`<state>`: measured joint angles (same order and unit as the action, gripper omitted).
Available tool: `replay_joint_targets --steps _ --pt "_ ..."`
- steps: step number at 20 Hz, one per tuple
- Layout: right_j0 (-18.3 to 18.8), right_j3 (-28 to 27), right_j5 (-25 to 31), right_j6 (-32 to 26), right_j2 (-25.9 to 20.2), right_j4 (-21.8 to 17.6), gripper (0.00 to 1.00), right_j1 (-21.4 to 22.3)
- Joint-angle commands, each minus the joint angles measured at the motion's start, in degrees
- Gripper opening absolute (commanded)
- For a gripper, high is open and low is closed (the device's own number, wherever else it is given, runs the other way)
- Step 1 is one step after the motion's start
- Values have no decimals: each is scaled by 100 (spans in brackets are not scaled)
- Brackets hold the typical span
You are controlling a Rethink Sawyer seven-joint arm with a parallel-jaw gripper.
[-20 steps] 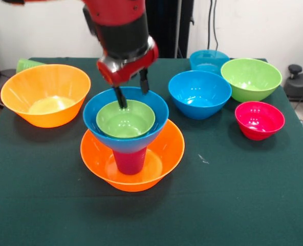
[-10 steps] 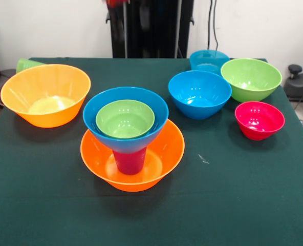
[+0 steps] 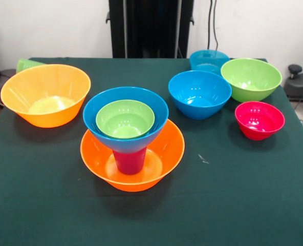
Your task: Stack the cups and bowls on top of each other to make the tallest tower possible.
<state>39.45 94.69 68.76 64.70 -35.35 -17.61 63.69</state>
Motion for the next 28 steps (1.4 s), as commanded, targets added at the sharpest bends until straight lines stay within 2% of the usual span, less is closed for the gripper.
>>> replay_joint_targets --steps 1,7,12,18,24,28 --pt "-640 619 -676 1731 569 -329 100 -597" --pt "-687 1398 -1611 1817 778 -107 100 -251" --pt "-799 1336 -1616 1935 859 -171 100 -258" --pt "-653 1481 -1612 1761 823 -58 100 -110" --pt "-729 1398 -1594 1864 928 -110 100 -170" --pt "-749 1638 -1734 1915 1000 -33 100 -41"
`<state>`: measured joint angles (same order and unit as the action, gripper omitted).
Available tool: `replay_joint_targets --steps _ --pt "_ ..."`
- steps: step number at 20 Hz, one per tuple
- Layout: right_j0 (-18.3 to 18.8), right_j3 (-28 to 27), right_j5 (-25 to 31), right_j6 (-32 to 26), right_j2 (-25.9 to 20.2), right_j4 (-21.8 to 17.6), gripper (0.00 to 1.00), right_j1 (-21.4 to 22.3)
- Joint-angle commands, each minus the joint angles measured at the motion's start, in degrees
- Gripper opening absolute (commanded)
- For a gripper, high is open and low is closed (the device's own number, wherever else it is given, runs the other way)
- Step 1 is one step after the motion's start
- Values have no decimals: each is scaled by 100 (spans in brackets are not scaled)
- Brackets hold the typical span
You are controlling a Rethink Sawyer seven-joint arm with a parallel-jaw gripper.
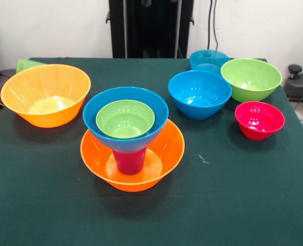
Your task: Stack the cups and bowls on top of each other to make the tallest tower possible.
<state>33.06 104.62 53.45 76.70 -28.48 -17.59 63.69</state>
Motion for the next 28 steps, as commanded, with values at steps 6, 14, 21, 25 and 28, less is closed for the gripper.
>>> replay_joint_targets --steps 6,14,21,25,28 --pt "-479 878 -575 1363 623 -285 100 -63" --pt "-968 942 -954 1885 1064 -453 100 -251" --pt "-1003 1177 -1554 1906 1149 -462 100 -470" --pt "-935 1244 -1676 1868 1149 -487 100 -444" --pt "-960 1282 -1877 1919 1223 -563 100 -525"
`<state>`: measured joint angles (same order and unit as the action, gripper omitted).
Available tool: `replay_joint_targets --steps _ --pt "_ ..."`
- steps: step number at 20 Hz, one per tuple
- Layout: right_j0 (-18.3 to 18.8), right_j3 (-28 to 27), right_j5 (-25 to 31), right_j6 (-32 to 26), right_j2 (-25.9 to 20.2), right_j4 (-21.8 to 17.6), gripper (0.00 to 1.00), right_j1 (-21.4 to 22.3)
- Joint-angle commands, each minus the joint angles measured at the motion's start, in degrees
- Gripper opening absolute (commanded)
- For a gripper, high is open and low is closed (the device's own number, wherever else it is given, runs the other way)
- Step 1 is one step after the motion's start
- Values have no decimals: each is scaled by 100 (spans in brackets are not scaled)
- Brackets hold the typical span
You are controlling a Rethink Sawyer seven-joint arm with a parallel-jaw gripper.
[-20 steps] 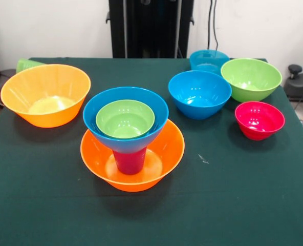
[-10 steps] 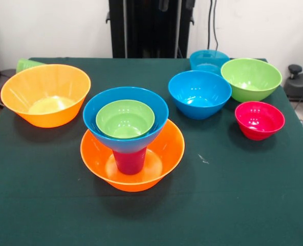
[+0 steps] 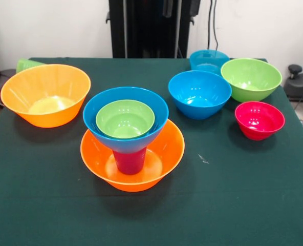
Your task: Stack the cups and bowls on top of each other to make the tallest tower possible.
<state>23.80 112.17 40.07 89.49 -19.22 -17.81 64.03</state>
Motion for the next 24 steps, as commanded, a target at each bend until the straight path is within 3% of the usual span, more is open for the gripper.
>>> replay_joint_targets --steps 1,16,24 --pt "-45 542 -632 667 334 -574 100 -600" --pt "-543 205 -1207 977 998 -875 100 -1327" --pt "-681 58 -1643 938 1292 -851 100 -1794"
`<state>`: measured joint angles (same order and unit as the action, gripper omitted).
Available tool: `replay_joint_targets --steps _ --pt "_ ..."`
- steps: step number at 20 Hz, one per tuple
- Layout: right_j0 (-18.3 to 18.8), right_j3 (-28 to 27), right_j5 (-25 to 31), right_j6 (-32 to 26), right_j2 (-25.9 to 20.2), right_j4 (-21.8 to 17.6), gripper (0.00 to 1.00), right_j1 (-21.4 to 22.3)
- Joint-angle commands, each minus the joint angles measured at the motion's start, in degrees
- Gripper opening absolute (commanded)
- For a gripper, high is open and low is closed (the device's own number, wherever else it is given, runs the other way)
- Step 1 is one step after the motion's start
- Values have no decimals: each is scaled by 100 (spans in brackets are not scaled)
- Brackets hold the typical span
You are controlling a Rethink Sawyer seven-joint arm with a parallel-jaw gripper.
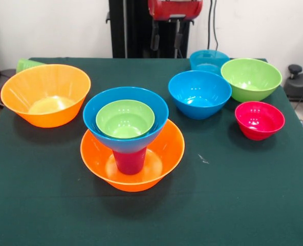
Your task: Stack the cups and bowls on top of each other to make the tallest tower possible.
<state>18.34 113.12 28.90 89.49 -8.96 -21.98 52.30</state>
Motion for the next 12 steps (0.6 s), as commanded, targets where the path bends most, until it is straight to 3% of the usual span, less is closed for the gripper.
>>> replay_joint_targets --steps 1,7,9,12 --pt "-146 -27 -542 899 291 -416 100 -629" --pt "27 150 -460 427 167 -302 100 -404" --pt "206 287 -319 72 20 -336 100 -241" --pt "465 501 155 -267 -188 -62 100 246"
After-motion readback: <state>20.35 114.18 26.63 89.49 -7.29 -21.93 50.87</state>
